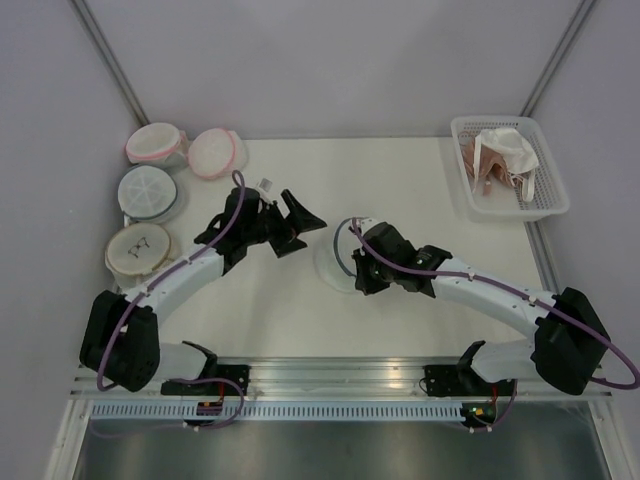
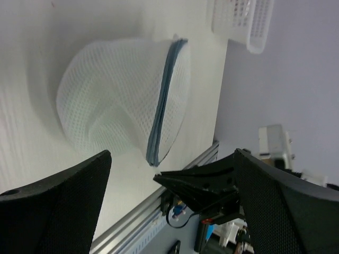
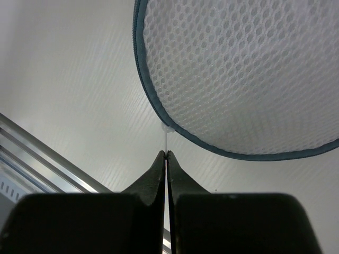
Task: Unzip the laundry bag and remove the bra
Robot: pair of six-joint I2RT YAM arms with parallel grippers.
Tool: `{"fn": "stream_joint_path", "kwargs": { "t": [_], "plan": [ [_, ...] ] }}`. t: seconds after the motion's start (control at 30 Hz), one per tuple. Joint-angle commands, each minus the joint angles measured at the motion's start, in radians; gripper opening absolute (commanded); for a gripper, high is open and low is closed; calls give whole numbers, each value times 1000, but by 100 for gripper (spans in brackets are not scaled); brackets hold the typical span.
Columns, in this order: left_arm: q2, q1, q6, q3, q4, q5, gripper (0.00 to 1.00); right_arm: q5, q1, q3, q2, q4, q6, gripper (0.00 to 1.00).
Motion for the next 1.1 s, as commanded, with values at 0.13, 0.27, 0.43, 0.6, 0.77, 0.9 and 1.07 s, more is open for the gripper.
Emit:
{"fn": "stream_joint_path", "kwargs": {
  "t": [0.13, 0.27, 0.43, 0.6, 0.77, 0.9, 1.07],
  "plan": [
    [87, -178, -113, -61, 83, -94, 99, -78, 3, 25, -24, 80, 11, 0],
    [160, -213, -131, -38, 132, -119, 99, -97, 3, 30, -39, 88, 14, 0],
    [229, -244, -145, -1, 189, -134, 88, -96, 5, 27, -59, 80, 13, 0],
    [244, -250, -139, 4, 196, -140, 53, -74, 5, 28, -75, 59, 11, 0],
    [204, -246, -119, -25, 162, -188, 25, -77, 5, 21, -70, 36, 4, 0],
    [174, -224, -75, -27, 116, -186, 7, -36, 5, 25, -50, -51, 5, 1],
    [135, -178, 23, -39, 26, -165, 2, 255, 5, 71, -15, -236, 76, 1]
  ]
}}
